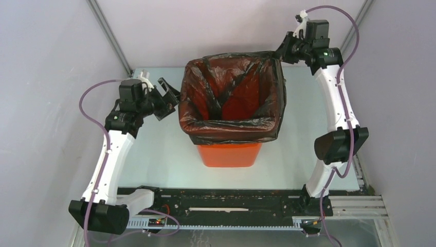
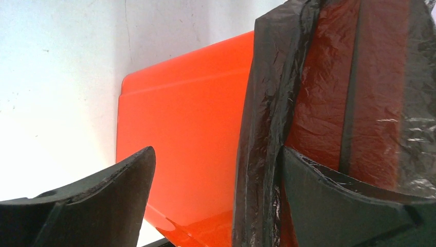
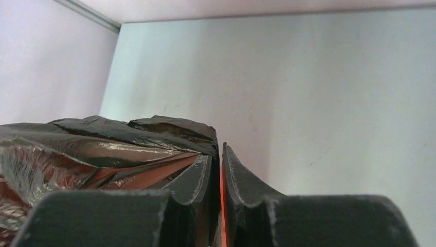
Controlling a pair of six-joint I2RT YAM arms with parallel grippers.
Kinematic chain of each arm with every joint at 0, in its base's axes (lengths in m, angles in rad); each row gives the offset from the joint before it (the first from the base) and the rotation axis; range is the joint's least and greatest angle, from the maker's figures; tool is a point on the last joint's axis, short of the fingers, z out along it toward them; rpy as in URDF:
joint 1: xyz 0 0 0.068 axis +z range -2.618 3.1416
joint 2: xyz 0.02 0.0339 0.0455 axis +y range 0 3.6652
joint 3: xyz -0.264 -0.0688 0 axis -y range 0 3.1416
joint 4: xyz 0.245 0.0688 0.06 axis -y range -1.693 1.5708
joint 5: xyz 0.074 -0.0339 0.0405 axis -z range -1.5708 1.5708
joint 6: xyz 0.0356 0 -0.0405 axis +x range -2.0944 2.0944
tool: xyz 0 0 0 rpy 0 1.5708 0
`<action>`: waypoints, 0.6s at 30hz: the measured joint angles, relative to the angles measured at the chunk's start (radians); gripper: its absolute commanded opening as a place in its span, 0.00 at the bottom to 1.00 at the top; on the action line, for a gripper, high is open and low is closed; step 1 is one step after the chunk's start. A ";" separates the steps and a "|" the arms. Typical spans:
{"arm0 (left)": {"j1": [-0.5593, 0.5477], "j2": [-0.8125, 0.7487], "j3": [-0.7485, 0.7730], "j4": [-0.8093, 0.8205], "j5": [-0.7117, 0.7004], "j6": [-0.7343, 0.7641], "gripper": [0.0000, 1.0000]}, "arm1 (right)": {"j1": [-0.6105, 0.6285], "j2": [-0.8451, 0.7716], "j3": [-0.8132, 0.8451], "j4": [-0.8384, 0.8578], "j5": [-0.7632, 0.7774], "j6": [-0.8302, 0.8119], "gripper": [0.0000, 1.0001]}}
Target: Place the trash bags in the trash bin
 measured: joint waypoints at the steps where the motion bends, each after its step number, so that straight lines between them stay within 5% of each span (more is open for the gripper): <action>1: 0.000 0.001 -0.006 0.006 0.001 -0.002 0.94 | -0.014 0.006 -0.009 -0.002 -0.036 0.023 0.20; 12: -0.001 0.002 -0.122 0.121 0.046 -0.092 0.92 | -0.047 -0.059 -0.443 0.101 -0.300 0.230 0.47; 18: 0.019 0.014 -0.129 0.150 0.074 -0.102 0.95 | -0.050 -0.006 -0.234 -0.043 -0.290 0.218 0.70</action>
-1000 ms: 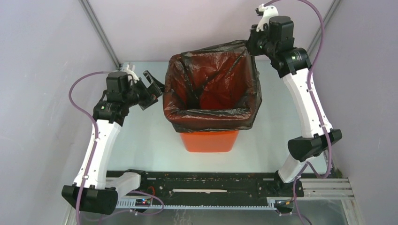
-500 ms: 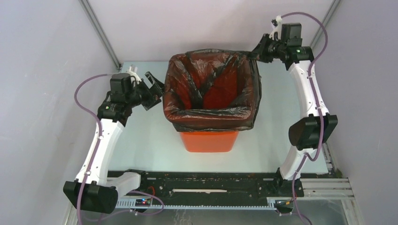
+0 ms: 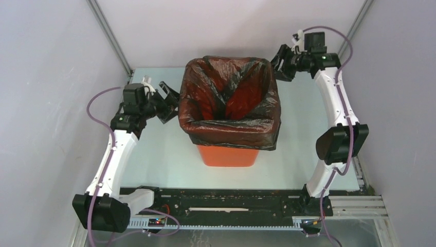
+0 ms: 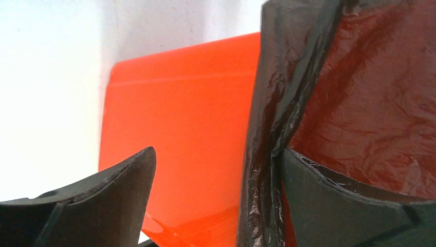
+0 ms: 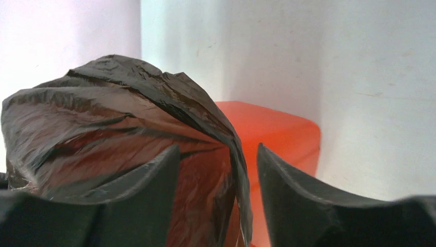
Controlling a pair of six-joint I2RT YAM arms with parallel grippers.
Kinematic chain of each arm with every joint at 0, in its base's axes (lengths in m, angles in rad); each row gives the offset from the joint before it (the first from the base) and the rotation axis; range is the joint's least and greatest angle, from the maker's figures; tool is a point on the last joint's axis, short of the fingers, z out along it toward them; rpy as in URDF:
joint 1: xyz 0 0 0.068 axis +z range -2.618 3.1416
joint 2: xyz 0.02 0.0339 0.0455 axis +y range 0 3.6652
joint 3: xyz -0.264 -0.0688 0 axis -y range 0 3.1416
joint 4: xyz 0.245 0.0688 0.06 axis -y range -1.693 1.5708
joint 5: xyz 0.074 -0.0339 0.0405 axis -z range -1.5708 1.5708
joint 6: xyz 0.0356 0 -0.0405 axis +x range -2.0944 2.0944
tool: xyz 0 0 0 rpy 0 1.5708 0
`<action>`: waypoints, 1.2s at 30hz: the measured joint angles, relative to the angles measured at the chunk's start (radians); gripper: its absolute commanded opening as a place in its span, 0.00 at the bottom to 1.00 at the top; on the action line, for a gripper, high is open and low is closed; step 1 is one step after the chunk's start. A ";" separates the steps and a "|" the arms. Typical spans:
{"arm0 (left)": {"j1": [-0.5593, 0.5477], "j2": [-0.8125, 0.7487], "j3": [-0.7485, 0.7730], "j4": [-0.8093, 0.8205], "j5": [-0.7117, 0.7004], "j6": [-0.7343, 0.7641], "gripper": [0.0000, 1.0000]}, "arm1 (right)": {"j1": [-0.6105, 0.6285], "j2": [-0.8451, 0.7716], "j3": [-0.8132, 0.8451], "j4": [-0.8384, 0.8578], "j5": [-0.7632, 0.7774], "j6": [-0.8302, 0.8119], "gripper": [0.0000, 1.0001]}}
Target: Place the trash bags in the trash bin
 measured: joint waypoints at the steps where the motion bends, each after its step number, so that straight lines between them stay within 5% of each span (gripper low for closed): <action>1: 0.011 0.000 0.002 -0.016 0.002 0.007 0.96 | 0.000 0.003 0.060 -0.042 0.026 -0.017 0.74; 12: 0.073 -0.159 0.077 -0.200 -0.099 0.023 1.00 | -0.006 -0.170 0.234 -0.431 0.355 -0.107 0.85; 16: 0.074 -0.200 0.069 -0.193 -0.077 -0.035 0.95 | -0.005 -0.360 0.047 -0.451 0.388 -0.127 0.83; 20: 0.073 -0.245 -0.055 -0.062 0.025 -0.159 0.87 | -0.003 -0.585 -0.248 -0.410 0.256 -0.104 0.78; 26: 0.030 -0.239 -0.189 0.039 0.110 -0.272 0.66 | 0.061 -0.805 -0.632 -0.225 0.055 0.036 0.59; 31: -0.037 -0.224 -0.241 0.134 0.080 -0.323 0.56 | 0.080 -0.778 -0.674 -0.107 0.042 0.081 0.33; 36: -0.106 -0.171 -0.275 0.221 0.012 -0.360 0.48 | 0.084 -0.734 -0.705 -0.021 0.073 0.077 0.24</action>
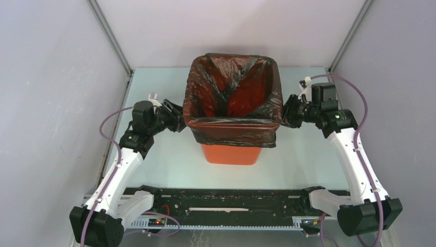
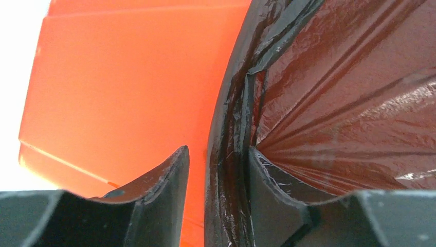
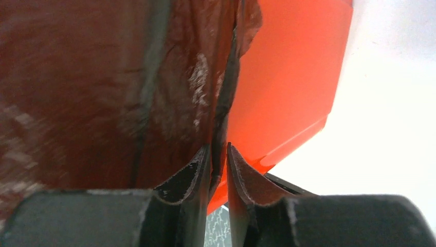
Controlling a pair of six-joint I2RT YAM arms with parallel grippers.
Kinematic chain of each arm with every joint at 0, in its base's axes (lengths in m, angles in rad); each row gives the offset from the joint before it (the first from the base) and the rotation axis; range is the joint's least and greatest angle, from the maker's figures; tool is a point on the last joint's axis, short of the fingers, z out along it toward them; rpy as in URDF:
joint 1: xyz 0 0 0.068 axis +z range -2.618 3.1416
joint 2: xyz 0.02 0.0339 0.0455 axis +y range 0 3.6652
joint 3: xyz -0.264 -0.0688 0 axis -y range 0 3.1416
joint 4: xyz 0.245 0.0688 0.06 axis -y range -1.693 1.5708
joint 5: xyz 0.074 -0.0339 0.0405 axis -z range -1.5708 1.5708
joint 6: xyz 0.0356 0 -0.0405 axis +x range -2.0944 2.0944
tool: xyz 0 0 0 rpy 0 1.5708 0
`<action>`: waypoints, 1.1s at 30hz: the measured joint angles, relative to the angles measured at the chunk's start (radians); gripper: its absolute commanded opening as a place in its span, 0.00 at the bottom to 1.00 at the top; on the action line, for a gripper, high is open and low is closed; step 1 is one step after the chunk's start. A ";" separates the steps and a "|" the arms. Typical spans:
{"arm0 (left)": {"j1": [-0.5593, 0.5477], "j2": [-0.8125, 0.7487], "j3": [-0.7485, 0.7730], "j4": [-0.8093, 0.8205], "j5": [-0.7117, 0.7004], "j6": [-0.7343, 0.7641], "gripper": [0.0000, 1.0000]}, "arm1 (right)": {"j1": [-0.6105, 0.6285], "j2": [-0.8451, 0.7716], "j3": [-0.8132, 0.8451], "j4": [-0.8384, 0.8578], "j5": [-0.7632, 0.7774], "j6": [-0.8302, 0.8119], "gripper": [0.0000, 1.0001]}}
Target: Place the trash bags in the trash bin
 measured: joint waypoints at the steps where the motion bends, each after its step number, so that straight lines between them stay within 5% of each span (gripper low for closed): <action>1: -0.006 0.002 -0.007 0.008 -0.013 0.000 0.48 | 0.005 0.008 -0.010 0.010 0.013 -0.004 0.22; 13: -0.032 0.023 -0.038 0.006 -0.040 0.049 0.34 | 0.035 0.085 -0.110 0.058 0.115 -0.091 0.21; 23: -0.042 0.035 0.017 -0.212 -0.069 0.237 0.47 | -0.040 0.010 -0.113 -0.051 0.117 -0.141 0.69; 33: -0.042 0.032 0.072 -0.254 -0.060 0.274 0.53 | -0.064 -0.391 -0.089 -0.299 0.028 -0.196 0.79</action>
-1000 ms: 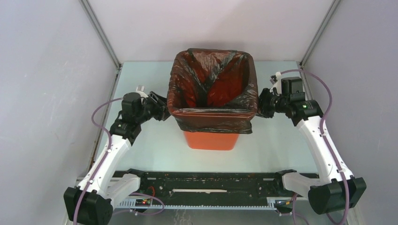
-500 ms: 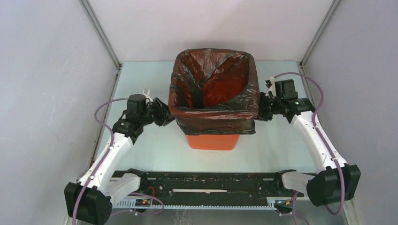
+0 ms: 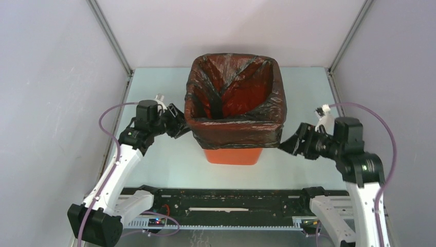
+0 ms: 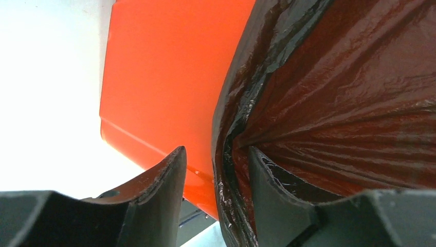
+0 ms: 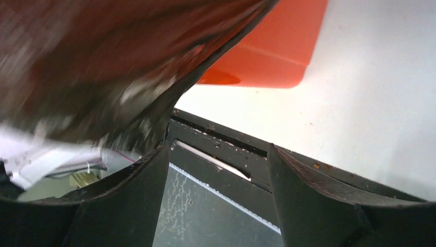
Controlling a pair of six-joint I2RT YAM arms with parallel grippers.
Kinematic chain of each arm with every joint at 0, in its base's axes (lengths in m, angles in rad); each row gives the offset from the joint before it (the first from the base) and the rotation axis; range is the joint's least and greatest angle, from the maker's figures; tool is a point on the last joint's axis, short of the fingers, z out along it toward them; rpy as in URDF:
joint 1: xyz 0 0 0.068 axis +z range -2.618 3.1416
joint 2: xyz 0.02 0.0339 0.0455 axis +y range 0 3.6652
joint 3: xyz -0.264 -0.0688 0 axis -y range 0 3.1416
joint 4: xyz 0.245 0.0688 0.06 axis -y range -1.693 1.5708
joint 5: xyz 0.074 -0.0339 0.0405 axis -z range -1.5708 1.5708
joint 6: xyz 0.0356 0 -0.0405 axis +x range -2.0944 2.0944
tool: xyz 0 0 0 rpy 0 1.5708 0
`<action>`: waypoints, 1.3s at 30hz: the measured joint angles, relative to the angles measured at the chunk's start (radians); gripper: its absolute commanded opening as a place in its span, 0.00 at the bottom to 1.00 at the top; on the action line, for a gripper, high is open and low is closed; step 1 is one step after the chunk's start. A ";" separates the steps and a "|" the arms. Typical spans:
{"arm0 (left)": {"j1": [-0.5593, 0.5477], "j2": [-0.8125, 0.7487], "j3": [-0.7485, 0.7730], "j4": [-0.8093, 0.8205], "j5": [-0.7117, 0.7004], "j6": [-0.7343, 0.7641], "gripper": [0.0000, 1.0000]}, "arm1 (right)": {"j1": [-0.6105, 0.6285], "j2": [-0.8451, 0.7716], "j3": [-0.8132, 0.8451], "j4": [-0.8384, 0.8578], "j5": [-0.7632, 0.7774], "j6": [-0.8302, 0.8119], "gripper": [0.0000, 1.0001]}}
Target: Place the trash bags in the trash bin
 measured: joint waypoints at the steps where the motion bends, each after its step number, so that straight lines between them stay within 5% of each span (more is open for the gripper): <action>1: 0.000 0.000 0.006 -0.003 0.000 0.002 0.53 | 0.000 -0.034 0.000 -0.004 -0.014 -0.010 0.79; 7: 0.002 0.014 0.023 -0.007 0.012 0.010 0.53 | 0.002 -0.228 -0.001 0.051 -0.153 -0.055 0.79; 17: 0.004 0.017 0.023 -0.007 0.019 0.009 0.53 | 0.030 -0.119 -0.133 0.417 -0.214 -0.009 0.67; 29: 0.004 0.013 0.023 0.012 0.018 -0.010 0.53 | 0.166 -0.142 -0.373 0.593 -0.107 0.043 0.00; 39: 0.004 0.010 0.023 0.015 0.018 -0.019 0.53 | 0.166 -0.113 -0.476 0.661 -0.030 0.089 0.02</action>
